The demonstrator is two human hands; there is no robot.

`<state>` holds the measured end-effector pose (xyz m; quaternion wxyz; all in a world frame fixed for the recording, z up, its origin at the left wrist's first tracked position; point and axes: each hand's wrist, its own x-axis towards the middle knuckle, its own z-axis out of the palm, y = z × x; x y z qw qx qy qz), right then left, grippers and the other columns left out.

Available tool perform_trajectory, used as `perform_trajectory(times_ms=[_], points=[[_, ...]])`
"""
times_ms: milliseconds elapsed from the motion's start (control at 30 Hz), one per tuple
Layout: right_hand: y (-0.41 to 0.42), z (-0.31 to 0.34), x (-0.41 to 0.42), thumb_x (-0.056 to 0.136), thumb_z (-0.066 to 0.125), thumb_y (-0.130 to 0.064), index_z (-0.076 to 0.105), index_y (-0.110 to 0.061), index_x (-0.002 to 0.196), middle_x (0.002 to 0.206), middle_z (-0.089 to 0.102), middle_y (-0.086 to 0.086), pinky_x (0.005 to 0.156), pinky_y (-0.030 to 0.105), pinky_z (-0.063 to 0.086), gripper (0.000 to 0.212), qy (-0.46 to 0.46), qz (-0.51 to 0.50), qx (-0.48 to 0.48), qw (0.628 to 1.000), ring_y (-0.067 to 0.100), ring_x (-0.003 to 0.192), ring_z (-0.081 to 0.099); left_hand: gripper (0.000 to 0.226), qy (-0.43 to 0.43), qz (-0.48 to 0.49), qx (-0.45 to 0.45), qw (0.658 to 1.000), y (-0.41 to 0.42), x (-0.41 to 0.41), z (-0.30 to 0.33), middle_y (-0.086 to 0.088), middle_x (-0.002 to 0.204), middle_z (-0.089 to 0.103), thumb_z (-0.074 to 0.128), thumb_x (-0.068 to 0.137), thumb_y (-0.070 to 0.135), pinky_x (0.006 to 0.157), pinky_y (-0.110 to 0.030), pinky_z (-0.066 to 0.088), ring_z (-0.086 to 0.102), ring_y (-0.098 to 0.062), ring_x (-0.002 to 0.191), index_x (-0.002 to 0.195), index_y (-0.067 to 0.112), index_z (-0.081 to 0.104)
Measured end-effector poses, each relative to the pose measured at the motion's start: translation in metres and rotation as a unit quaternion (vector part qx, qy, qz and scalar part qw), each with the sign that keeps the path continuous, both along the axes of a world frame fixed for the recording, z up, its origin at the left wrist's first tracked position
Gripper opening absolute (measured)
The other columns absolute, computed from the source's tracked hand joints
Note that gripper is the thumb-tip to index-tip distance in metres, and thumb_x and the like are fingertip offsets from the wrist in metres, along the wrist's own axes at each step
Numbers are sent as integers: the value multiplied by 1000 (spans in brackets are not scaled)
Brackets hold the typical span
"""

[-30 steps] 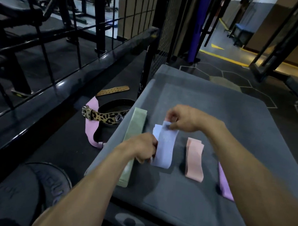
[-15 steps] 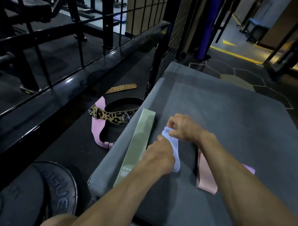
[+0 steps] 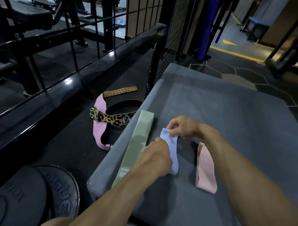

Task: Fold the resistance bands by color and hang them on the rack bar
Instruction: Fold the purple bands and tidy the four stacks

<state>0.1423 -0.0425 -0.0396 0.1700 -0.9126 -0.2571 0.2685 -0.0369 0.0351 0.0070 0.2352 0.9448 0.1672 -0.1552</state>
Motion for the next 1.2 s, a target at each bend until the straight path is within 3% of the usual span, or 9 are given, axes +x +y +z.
perform_trajectory(times_ms=[133, 300, 400, 533, 633, 700, 867, 1000, 1200], points=[[6, 2, 2, 89, 66, -17, 67, -11, 108, 98, 62, 7, 66, 29, 47, 20, 40, 30, -46, 998, 20, 79, 52, 31, 3, -23, -5, 1000, 1, -4, 5, -6, 75, 23, 49, 101, 6, 93, -36, 46, 54, -36, 127, 128, 11, 35], [13, -1, -4, 91, 60, -19, 58, 6, 119, 92, 48, 9, 58, 22, 42, 38, 51, 33, -94, 994, 21, 75, 44, 59, 59, -18, 26, 998, 0, -2, -3, -20, 130, 53, 61, 92, -1, 86, -36, 46, 55, -35, 126, 141, -1, 29], [15, -2, -6, 88, 59, -27, 61, -4, 115, 96, 51, 5, 69, 27, 49, 36, 76, -5, -99, 992, 21, 83, 48, 61, 75, -12, 28, 997, 2, 0, -7, -18, 136, 55, 65, 90, 0, 79, -34, 42, 58, -33, 124, 141, -1, 31], [18, -2, -12, 69, 49, -42, 52, -21, 85, 87, 42, -2, 66, 28, 45, 27, 99, -24, -100, 990, 20, 78, 45, 80, 77, -30, 36, 996, 2, 0, -7, -21, 148, 44, 64, 92, 1, 95, -38, 46, 51, -35, 132, 153, -4, 13], [16, 3, -15, 74, 52, -34, 50, -20, 78, 83, 43, -1, 63, 27, 44, 15, 92, -15, -84, 992, 19, 75, 42, 73, 54, -25, 6, 998, 4, 0, -10, -21, 145, 46, 52, 96, 2, 81, -39, 46, 55, -38, 126, 156, 0, 10], [11, 9, -16, 68, 55, -31, 51, -16, 78, 83, 41, 4, 61, 27, 45, 19, 101, -30, -48, 993, 21, 75, 40, 55, 33, -17, -12, 999, 7, 2, -17, -20, 138, 52, 45, 98, 6, 73, -36, 44, 59, -37, 119, 150, 2, 26], [-5, 9, -10, 87, 59, -18, 55, -11, 84, 82, 47, 10, 59, 28, 48, 9, 58, -77, -2, 995, 25, 75, 47, 31, -30, 23, -8, 999, 16, 13, -36, -17, 129, 60, 50, 98, 19, 80, -37, 43, 59, -36, 118, 126, 7, 43], [-8, -2, -15, 81, 55, -28, 49, -13, 69, 69, 46, 6, 54, 25, 44, 19, 21, -66, -24, 997, 22, 60, 46, 46, -64, 18, 20, 998, 11, 11, -40, -14, 128, 60, 54, 98, 43, 78, -36, 40, 58, -34, 119, 126, 9, 40], [-8, -3, -16, 88, 50, -21, 53, -12, 77, 73, 50, 5, 51, 23, 46, 14, 16, -77, -28, 996, 22, 67, 50, 79, -68, -21, 145, 987, 3, 3, -46, -6, 126, 60, 63, 83, 68, 84, -35, 43, 60, -26, 118, 131, 10, 41]])
